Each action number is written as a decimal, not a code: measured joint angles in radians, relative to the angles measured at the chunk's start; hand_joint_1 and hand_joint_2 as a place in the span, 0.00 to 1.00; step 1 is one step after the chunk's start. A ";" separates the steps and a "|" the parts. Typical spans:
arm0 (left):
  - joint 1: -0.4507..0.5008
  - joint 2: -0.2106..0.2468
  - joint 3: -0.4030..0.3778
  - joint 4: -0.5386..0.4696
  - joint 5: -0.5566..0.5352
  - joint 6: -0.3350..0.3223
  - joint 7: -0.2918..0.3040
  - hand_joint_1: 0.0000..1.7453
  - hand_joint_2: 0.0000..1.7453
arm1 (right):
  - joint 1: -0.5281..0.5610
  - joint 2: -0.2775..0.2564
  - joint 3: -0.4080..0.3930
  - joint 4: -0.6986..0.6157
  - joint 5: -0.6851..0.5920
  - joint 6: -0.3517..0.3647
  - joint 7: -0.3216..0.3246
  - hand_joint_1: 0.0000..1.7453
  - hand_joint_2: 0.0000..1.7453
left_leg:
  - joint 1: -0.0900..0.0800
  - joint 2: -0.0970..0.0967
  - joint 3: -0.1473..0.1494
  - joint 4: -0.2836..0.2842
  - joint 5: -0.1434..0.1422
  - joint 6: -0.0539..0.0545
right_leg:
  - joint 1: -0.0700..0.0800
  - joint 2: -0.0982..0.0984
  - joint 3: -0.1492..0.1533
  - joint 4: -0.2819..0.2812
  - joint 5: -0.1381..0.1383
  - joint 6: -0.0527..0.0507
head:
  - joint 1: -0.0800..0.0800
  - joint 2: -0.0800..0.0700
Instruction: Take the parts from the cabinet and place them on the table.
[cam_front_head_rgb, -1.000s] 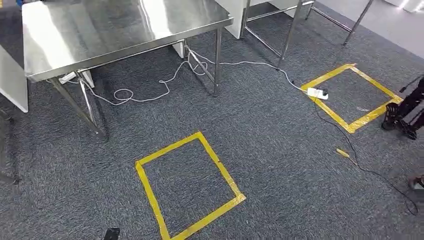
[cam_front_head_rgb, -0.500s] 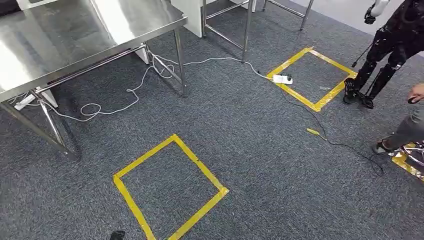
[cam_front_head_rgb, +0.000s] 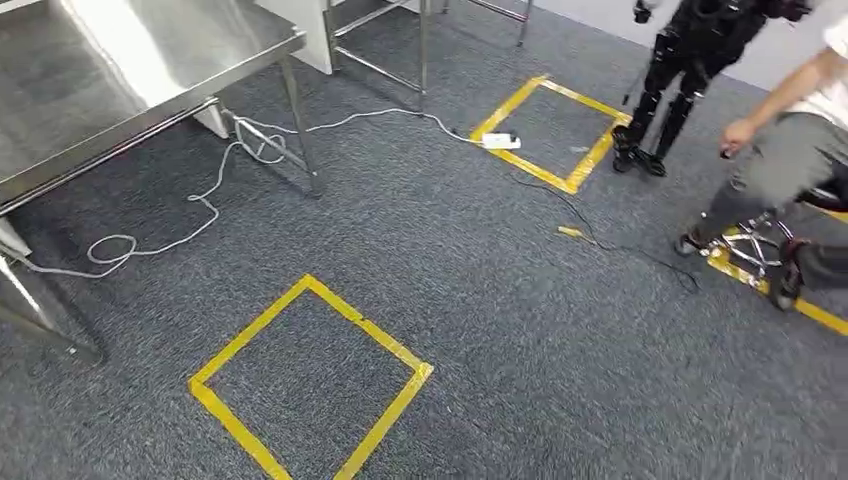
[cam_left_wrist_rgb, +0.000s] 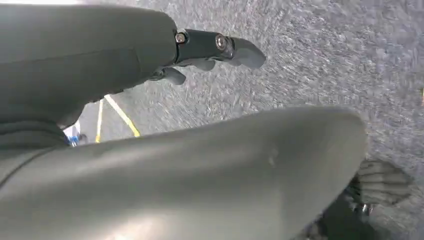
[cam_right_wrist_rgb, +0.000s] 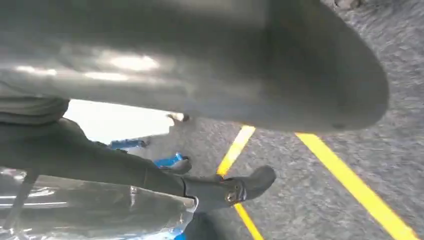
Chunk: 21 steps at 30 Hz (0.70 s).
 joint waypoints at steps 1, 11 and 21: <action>0.000 -0.001 -0.003 0.000 0.000 0.000 0.002 0.00 0.00 | 0.001 -0.001 0.000 0.000 -0.002 0.004 0.001 0.00 0.00 | -0.003 0.013 -0.001 0.000 0.001 0.000 | 0.003 -0.007 0.057 -0.089 0.027 0.005 | 0.000 0.000; -0.012 0.001 -0.021 0.000 -0.013 0.003 0.009 0.00 0.00 | 0.002 -0.006 0.000 0.000 -0.011 0.011 0.002 0.00 0.00 | 0.008 -0.040 -0.044 0.142 -0.105 -0.045 | -0.001 -0.011 0.163 -0.292 0.104 -0.056 | -0.008 0.000; -0.011 0.002 -0.026 0.001 -0.018 -0.001 0.018 0.00 0.00 | 0.001 -0.002 0.000 0.000 -0.013 0.013 0.002 0.00 0.00 | 0.029 -0.129 0.015 0.030 -0.030 -0.052 | 0.001 0.123 0.127 -0.266 0.112 -0.024 | -0.007 0.000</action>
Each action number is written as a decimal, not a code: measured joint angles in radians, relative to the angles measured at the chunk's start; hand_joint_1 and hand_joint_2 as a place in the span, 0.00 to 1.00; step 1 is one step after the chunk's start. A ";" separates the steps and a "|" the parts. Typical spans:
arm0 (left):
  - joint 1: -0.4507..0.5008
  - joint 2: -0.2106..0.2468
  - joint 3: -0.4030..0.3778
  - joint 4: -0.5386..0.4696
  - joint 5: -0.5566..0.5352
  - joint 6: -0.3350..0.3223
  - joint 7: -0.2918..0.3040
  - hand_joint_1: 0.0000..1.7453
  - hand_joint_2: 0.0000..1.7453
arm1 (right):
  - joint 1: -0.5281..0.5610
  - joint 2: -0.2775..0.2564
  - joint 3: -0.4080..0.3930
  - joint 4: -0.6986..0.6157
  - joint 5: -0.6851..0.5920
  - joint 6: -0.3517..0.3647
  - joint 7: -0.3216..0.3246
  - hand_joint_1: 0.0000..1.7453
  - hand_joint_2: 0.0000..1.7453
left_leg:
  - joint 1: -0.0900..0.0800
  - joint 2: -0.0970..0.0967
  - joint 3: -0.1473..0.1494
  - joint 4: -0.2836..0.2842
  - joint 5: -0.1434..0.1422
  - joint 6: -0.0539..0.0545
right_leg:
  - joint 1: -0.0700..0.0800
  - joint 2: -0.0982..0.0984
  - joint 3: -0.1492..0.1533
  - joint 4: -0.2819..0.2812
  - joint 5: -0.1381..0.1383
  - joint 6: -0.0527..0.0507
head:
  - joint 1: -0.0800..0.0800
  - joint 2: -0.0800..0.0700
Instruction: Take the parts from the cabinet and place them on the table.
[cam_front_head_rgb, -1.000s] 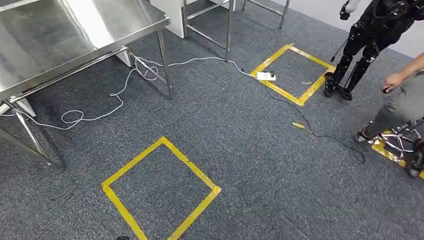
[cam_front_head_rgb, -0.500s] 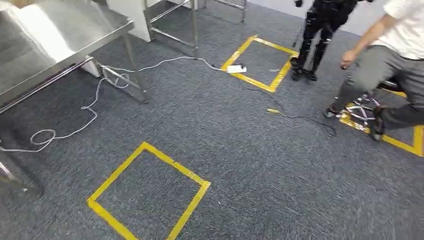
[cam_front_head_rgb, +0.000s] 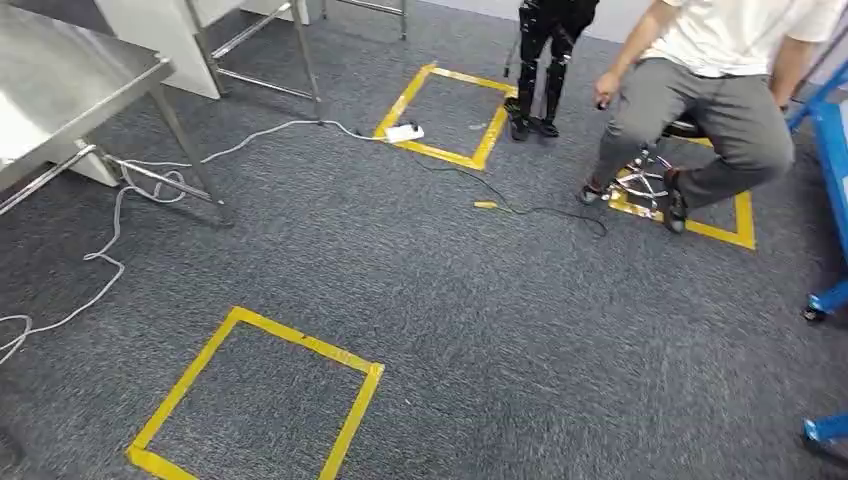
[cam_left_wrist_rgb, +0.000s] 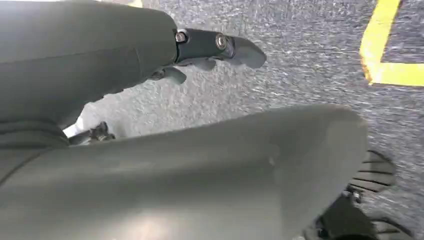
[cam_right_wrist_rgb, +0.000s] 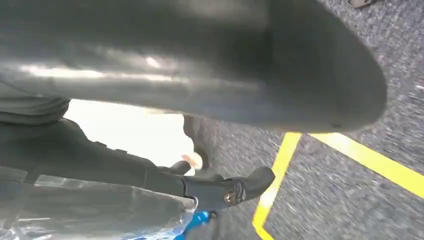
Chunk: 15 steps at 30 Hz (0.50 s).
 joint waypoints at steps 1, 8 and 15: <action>-0.003 0.000 0.000 0.000 0.000 0.000 0.004 0.00 0.00 | 0.003 0.000 0.000 0.000 0.000 0.000 0.000 0.00 0.00 | -0.005 0.010 -0.001 -0.001 0.003 0.008 | -0.005 0.012 -0.003 -0.003 0.005 0.011 | -0.001 0.000; -0.003 0.000 -0.002 0.000 -0.004 0.000 0.007 0.00 0.00 | 0.002 0.001 0.000 0.000 -0.002 0.001 0.000 0.00 0.00 | -0.013 0.116 -0.006 -0.030 0.026 0.045 | -0.002 -0.121 -0.178 0.319 -0.119 0.008 | 0.009 0.000; -0.006 0.001 -0.010 -0.001 -0.013 0.000 0.008 0.00 0.00 | -0.002 0.002 0.000 0.000 -0.007 0.001 0.002 0.00 0.00 | -0.023 0.200 0.005 -0.028 0.019 0.016 | 0.010 -0.215 0.003 -0.004 -0.008 0.014 | 0.005 0.000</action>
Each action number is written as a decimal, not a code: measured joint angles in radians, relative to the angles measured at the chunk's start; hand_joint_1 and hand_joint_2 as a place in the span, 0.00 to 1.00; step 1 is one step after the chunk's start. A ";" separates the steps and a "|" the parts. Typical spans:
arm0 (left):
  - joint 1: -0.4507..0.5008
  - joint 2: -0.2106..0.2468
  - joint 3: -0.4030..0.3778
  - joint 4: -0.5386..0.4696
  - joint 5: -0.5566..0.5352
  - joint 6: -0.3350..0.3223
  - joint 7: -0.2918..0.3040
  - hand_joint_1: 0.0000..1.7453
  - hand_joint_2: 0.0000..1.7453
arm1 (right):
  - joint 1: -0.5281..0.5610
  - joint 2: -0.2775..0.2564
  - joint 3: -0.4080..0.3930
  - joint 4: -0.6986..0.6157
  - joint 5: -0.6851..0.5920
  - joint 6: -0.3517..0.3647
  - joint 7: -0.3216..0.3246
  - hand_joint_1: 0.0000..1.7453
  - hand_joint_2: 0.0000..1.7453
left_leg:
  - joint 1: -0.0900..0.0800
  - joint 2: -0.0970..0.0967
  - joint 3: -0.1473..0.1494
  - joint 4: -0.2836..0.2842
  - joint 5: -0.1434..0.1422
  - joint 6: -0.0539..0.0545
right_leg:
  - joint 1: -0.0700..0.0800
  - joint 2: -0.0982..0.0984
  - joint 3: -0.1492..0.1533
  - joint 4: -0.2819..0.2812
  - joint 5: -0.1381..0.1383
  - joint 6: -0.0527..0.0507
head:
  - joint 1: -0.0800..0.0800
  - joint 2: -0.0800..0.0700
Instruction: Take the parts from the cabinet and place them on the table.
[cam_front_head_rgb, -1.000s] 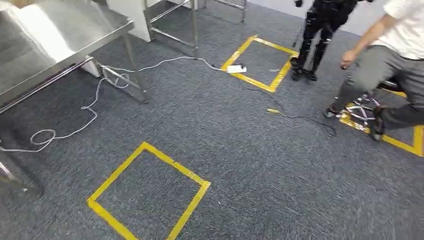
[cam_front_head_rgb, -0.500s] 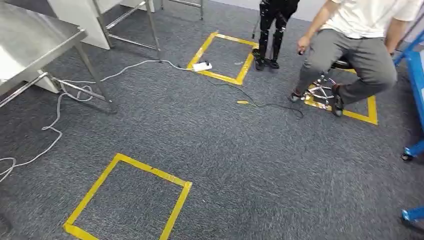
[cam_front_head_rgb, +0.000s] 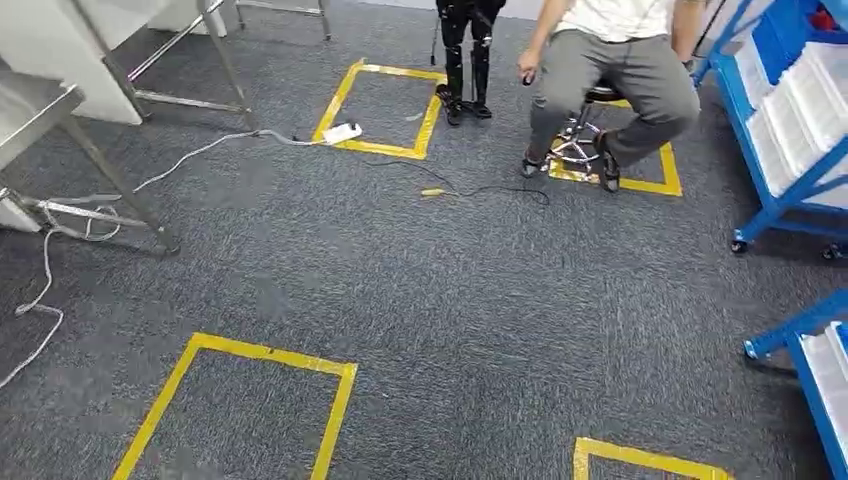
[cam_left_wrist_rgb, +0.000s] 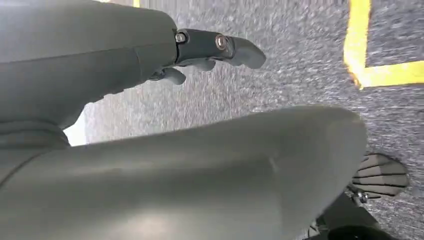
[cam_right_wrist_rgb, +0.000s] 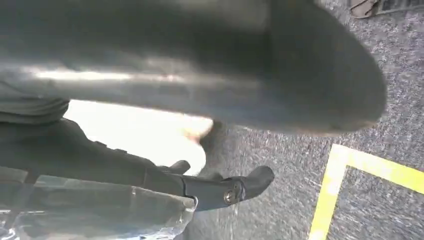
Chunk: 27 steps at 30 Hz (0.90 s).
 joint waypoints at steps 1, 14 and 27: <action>-0.002 -0.001 -0.001 0.000 0.000 0.000 0.000 0.00 0.00 | 0.002 0.000 0.000 0.000 0.000 0.000 0.000 0.00 0.00 | 0.003 0.013 0.005 -0.003 -0.001 -0.004 | 0.004 0.012 -0.011 0.000 0.000 -0.003 | 0.002 0.000; 0.004 0.003 -0.003 0.001 -0.002 0.001 0.001 0.00 0.00 | 0.001 0.006 0.000 0.001 -0.002 0.000 0.000 0.00 0.00 | 0.021 -0.232 -0.016 0.026 0.006 0.010 | 0.012 0.203 0.003 0.000 0.014 -0.042 | 0.000 0.000; 0.001 0.000 -0.003 0.001 0.000 -0.002 0.003 0.00 0.00 | 0.007 0.001 0.000 0.002 -0.002 0.000 0.005 0.00 0.00 | 0.010 -0.052 0.006 -0.026 0.015 0.024 | -0.015 0.064 -0.066 0.089 -0.011 0.024 | 0.005 0.000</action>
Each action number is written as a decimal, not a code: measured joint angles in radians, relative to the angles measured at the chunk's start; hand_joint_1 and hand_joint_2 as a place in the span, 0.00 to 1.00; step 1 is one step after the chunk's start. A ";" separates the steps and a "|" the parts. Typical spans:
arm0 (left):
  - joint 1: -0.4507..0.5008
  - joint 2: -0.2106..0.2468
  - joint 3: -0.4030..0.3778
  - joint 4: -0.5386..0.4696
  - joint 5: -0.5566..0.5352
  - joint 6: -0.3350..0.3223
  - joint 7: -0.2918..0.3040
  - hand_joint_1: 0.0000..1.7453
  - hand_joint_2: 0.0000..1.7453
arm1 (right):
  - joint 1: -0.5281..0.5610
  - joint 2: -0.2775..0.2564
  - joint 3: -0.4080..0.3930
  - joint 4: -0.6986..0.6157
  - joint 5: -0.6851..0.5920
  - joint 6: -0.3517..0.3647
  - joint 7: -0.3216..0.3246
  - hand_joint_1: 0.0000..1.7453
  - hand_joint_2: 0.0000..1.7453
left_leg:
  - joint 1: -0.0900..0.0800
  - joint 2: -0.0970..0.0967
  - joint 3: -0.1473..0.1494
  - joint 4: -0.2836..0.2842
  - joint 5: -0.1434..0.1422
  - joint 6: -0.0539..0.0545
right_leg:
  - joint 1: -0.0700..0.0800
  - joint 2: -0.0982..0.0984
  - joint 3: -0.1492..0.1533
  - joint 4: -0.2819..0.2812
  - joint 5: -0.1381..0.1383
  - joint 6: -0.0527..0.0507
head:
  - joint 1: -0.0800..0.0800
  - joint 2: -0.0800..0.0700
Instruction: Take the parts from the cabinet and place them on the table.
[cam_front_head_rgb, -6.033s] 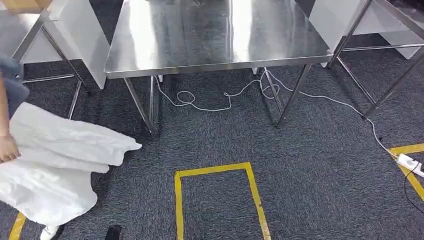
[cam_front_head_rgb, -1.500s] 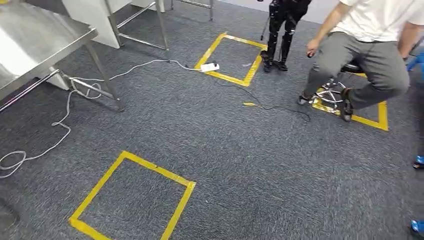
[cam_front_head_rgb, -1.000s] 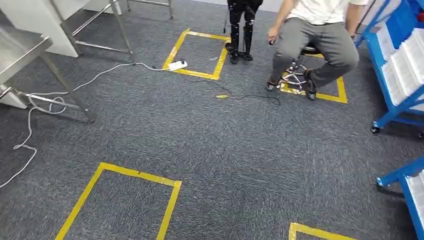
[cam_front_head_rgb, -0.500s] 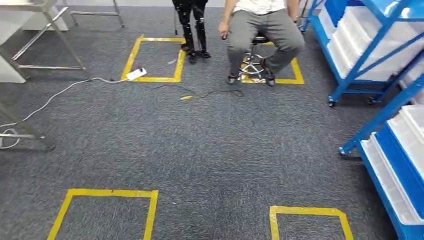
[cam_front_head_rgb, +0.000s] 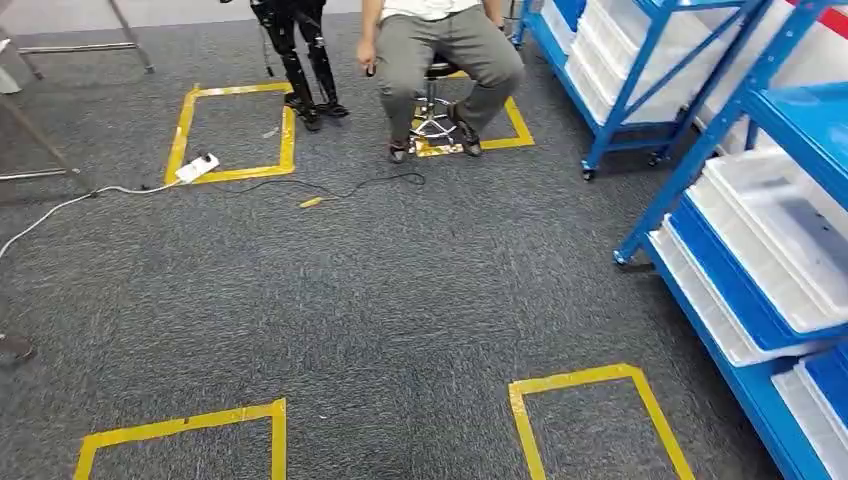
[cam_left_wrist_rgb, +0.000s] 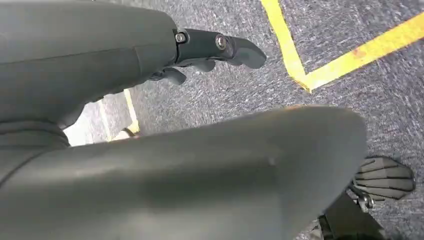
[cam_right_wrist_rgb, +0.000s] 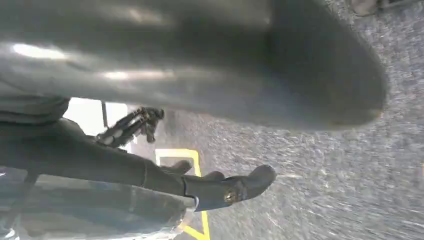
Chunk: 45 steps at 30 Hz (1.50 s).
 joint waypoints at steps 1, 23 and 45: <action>0.000 0.000 0.000 0.000 0.000 0.000 0.000 0.00 0.00 | -0.002 0.000 0.000 0.000 0.000 0.000 0.000 0.00 0.00 | -0.001 0.010 0.004 0.000 -0.002 -0.004 | 0.001 -0.049 0.055 -0.090 0.020 0.002 | 0.000 0.000; -0.002 -0.003 -0.001 0.000 -0.003 -0.005 0.000 0.00 0.00 | 0.002 -0.001 -0.002 0.000 -0.003 0.000 0.008 0.00 0.00 | 0.017 -0.113 -0.007 0.015 0.004 -0.009 | 0.021 0.074 0.004 -0.053 0.036 -0.037 | -0.005 0.000; 0.004 -0.001 0.000 0.000 0.014 -0.007 -0.031 0.00 0.00 | -0.003 0.000 -0.002 0.000 0.001 0.006 0.007 0.00 0.00 | 0.033 -0.080 -0.092 0.218 -0.072 -0.067 | -0.002 0.084 0.084 -0.110 0.034 -0.071 | -0.016 0.000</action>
